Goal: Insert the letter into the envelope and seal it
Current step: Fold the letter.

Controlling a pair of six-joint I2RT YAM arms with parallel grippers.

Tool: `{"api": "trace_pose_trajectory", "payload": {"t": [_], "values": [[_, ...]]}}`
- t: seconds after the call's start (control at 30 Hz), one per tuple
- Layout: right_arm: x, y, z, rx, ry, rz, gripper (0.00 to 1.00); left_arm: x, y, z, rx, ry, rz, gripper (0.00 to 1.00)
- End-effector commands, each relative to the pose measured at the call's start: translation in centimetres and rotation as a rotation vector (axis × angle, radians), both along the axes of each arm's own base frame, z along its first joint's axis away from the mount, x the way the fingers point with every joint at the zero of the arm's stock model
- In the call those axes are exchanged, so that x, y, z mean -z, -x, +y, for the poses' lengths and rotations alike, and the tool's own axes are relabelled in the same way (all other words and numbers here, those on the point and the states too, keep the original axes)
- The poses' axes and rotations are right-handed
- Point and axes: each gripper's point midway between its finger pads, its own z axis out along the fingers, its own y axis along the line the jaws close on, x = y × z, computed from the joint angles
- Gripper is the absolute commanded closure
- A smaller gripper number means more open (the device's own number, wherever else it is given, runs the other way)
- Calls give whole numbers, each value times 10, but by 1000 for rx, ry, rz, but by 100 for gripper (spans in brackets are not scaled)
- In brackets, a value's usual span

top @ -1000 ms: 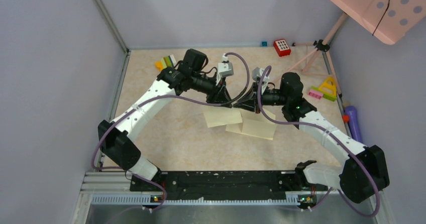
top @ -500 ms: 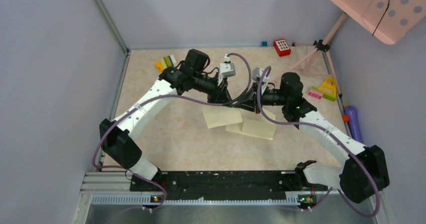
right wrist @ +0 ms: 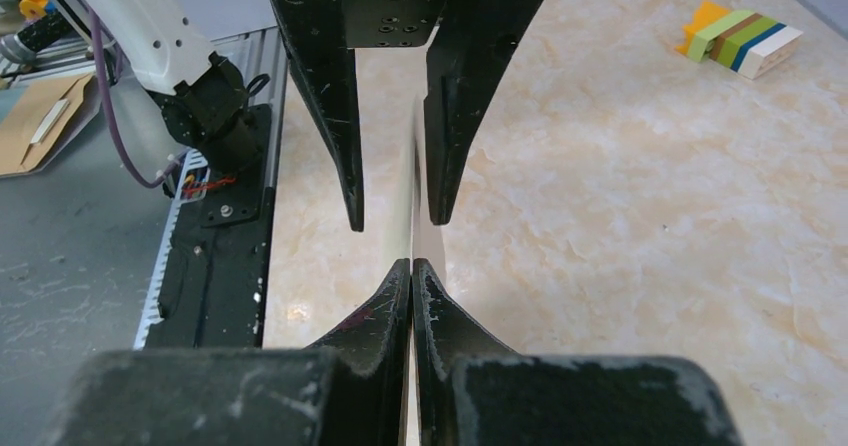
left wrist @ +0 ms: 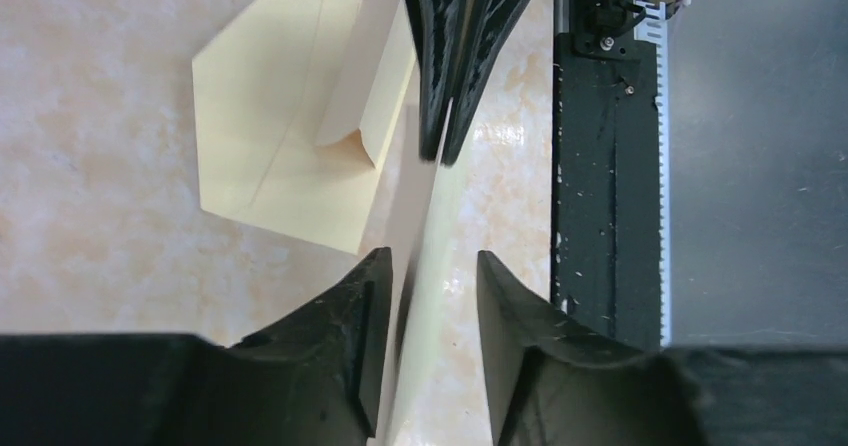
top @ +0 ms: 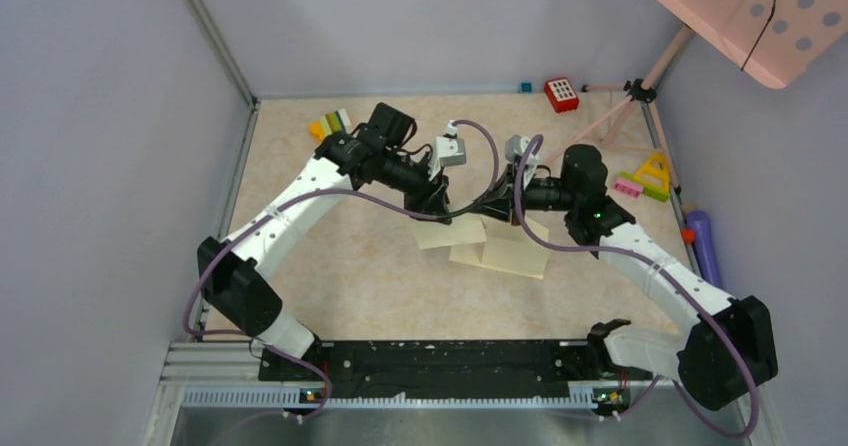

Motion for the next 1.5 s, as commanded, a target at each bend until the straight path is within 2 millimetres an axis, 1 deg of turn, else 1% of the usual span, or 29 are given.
{"api": "trace_pose_trajectory", "payload": {"t": [0.0, 0.07, 0.1, 0.13, 0.17, 0.2, 0.23, 0.3, 0.33, 0.4, 0.47, 0.5, 0.53, 0.57, 0.6, 0.67, 0.7, 0.77, 0.8, 0.83, 0.87, 1.0, 1.03, 1.1, 1.2, 1.27, 1.33, 1.37, 1.47], "values": [[-38, -2, -7, 12, -49, -123, 100, -12, -2, 17, -21, -11, -49, 55], [-40, -2, -9, 14, -54, -126, 100, -12, -5, 23, -37, -14, -58, 56], [-41, -2, -9, 13, -55, -127, 100, -12, -6, 27, -44, -15, -63, 69], [-41, -2, -10, 13, -55, -127, 100, -11, -8, 29, -52, -17, -65, 91], [-42, -2, -10, 13, -56, -129, 100, -11, -10, 32, -62, -18, -67, 100], [-42, -2, -10, 13, -57, -128, 100, -11, -11, 35, -65, -18, -67, 100], [-42, -2, -11, 12, -57, -129, 100, -11, -11, 37, -66, -21, -65, 98], [-43, -2, -11, 12, -58, -131, 100, -10, -11, 42, -72, -32, -68, 68], [-43, -2, -12, 13, -58, -130, 100, -9, -11, 45, -77, -38, -68, 59], [-45, -2, -12, 15, -59, -134, 100, -9, -13, 50, -87, -43, -78, 50], [-45, -2, -14, 19, -60, -138, 100, -8, -15, 56, -103, -49, -88, 49], [-46, -2, -14, 18, -61, -141, 100, -7, -15, 59, -106, -49, -89, 54], [-47, -2, -14, 18, -61, -141, 100, -7, -14, 60, -106, -50, -89, 71], [-47, -1, -14, 17, -62, -141, 100, -5, -14, 61, -108, -53, -86, 93], [-48, -1, -14, 16, -63, -144, 100, -4, -15, 63, -114, -56, -84, 100], [-48, 0, -14, 14, -64, -143, 100, -3, -14, 64, -110, -56, -78, 100], [-48, -1, -15, 14, -63, -142, 100, -3, -14, 65, -112, -57, -78, 96], [-49, 0, -15, 15, -65, -146, 100, -4, -14, 67, -114, -57, -79, 67], [-50, 0, -15, 14, -65, -147, 100, -4, -14, 69, -116, -56, -82, 56], [-50, 0, -16, 14, -66, -148, 100, -5, -15, 70, -122, -56, -85, 50], [-51, 1, -16, 13, -67, -148, 100, -5, -16, 72, -127, -55, -90, 47], [-52, 3, -16, 5, -69, -150, 100, -4, -17, 77, -139, -56, -95, 48], [-52, 3, -16, 4, -69, -151, 100, -3, -17, 78, -140, -59, -93, 56], [-52, 3, -16, 3, -69, -151, 100, -1, -17, 78, -137, -59, -90, 97], [-53, 3, -17, 2, -70, -153, 100, 0, -17, 76, -127, -47, -82, 100], [-52, 4, -17, 0, -70, -152, 100, -5, -18, 73, -123, -29, -87, 66], [-51, 4, -16, -4, -68, -147, 100, -12, -20, 70, -124, -7, -95, 47], [-51, 4, -16, -8, -68, -146, 100, -17, -21, 68, -121, 8, -101, 40], [-48, 4, -15, -14, -65, -139, 100, -34, -24, 58, -106, 48, -117, 30]]}}
